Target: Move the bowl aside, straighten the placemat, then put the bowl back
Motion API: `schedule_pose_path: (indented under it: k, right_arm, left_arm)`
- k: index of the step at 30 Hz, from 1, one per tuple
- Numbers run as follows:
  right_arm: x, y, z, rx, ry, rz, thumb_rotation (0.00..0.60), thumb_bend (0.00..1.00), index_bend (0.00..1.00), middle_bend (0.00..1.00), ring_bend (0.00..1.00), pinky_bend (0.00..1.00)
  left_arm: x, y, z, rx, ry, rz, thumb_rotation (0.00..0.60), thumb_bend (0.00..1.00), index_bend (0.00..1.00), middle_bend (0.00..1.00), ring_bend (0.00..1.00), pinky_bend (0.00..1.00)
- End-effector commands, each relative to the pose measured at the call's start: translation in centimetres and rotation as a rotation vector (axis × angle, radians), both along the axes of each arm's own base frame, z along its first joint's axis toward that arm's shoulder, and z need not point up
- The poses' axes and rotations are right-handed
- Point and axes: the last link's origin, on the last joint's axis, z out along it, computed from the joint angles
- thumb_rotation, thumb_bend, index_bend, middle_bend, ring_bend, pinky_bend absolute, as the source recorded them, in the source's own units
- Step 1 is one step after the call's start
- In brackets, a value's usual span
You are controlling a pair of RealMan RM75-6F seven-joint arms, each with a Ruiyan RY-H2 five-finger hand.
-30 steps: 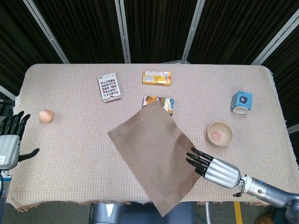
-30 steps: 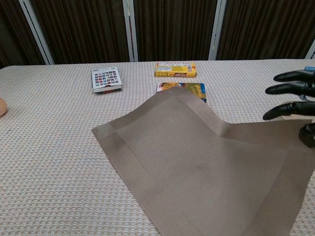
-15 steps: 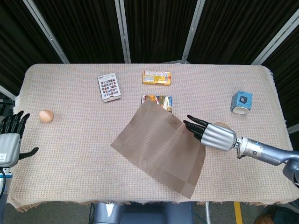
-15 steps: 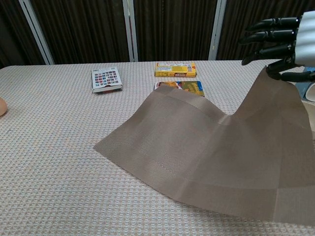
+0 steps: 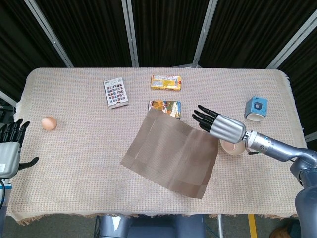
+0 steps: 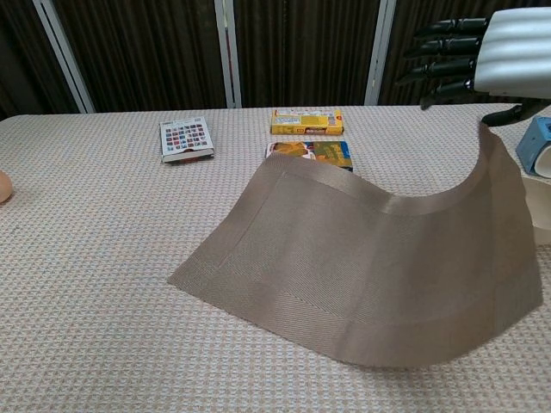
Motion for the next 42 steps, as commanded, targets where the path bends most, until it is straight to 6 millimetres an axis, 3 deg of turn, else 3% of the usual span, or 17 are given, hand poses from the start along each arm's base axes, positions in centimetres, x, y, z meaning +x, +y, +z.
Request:
schedule_pose_path:
  k: [1, 7, 12, 16, 26, 33, 42]
  right_arm:
    - [-0.8, 0.0, 1.5, -0.101, -0.12, -0.065, 0.6, 0.0, 0.0, 0.0, 0.0, 0.0]
    - [-3.4, 2.6, 4.5, -0.184, -0.371, -0.235, 0.6, 0.0, 0.0, 0.0, 0.0, 0.0]
    - [-5.3, 6.4, 5.8, -0.145, -0.585, -0.451, 0.6, 0.0, 0.0, 0.0, 0.0, 0.0]
    - [-5.8, 10.7, 6.7, -0.126, -0.71, -0.628, 0.6, 0.0, 0.0, 0.0, 0.0, 0.0]
    - [-6.7, 17.6, 4.9, -0.095, -0.851, -0.906, 0.6, 0.0, 0.0, 0.0, 0.0, 0.0]
    - [-7.5, 19.4, 3.0, -0.078, -0.912, -1.01, 0.6, 0.0, 0.0, 0.0, 0.0, 0.0]
    - [-8.5, 19.6, 2.7, -0.091, -0.908, -1.046, 0.6, 0.0, 0.0, 0.0, 0.0, 0.0]
  left_arm:
    - [0.2, -0.1, -0.1, -0.009, -0.001, -0.011, 0.6, 0.0, 0.0, 0.0, 0.0, 0.0]
    - [0.8, 0.0, -1.2, -0.074, 0.007, -0.064, 0.6, 0.0, 0.0, 0.0, 0.0, 0.0]
    - [1.7, 1.0, -2.9, -0.17, 0.018, -0.146, 0.6, 0.0, 0.0, 0.0, 0.0, 0.0]
    - [3.6, 3.0, -5.7, -0.296, 0.027, -0.285, 0.6, 0.0, 0.05, 0.0, 0.0, 0.0]
    - [7.3, 7.3, -13.0, -0.486, 0.036, -0.496, 0.6, 0.03, 0.21, 0.0, 0.0, 0.0]
    - [8.4, 8.4, -17.3, -0.549, 0.026, -0.54, 0.6, 0.11, 0.26, 0.0, 0.0, 0.0]
    - [8.1, 8.3, -20.2, -0.603, 0.043, -0.578, 0.6, 0.18, 0.28, 0.0, 0.0, 0.0]
